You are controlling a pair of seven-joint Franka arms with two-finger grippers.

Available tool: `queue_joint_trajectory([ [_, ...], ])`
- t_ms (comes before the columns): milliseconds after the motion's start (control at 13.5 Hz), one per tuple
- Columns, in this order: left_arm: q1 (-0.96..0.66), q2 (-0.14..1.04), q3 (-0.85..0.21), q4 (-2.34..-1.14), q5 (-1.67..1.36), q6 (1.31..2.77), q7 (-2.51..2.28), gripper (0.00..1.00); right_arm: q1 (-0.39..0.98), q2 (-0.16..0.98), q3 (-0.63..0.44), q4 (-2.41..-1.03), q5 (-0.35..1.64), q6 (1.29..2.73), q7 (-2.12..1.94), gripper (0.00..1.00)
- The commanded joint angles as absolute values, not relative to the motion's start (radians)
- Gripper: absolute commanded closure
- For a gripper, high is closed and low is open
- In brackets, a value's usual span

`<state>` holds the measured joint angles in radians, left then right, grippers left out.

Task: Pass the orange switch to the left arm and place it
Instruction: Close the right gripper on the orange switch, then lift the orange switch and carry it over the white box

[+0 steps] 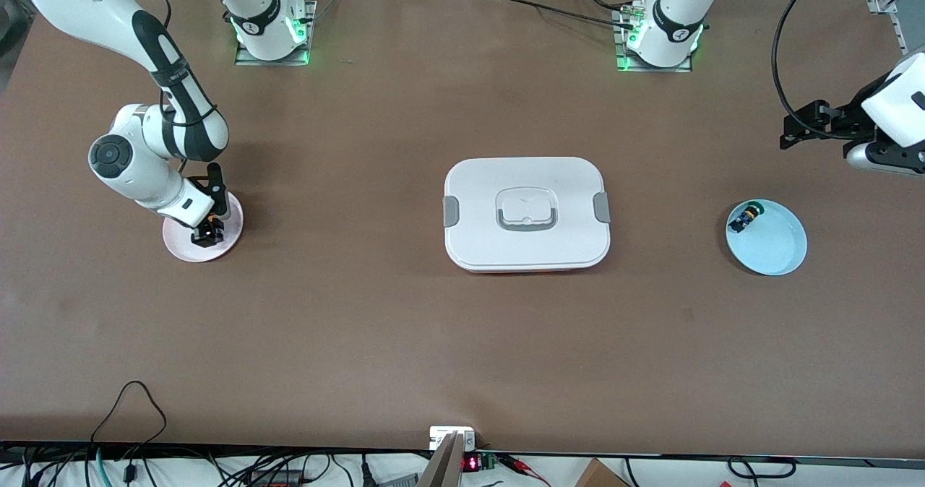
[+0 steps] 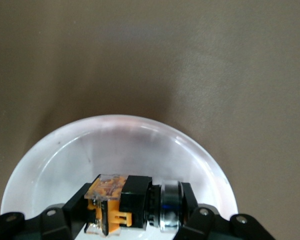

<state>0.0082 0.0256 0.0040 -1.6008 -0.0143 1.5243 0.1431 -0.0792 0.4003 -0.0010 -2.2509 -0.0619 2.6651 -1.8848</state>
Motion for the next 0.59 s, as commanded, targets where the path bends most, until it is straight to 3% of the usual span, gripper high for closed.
queue_joint_trajectory([
  [0,0.006,0.018,0.003,-1.6,-0.008,1.522,0.146,0.0,-0.094,0.384,0.041,-2.197,-0.02,2.561,-1.891,0.86],
  [518,0.006,0.018,0.003,-1.6,-0.008,1.52,0.147,0.0,-0.084,0.388,0.176,-2.014,0.071,2.252,-1.815,0.87],
])
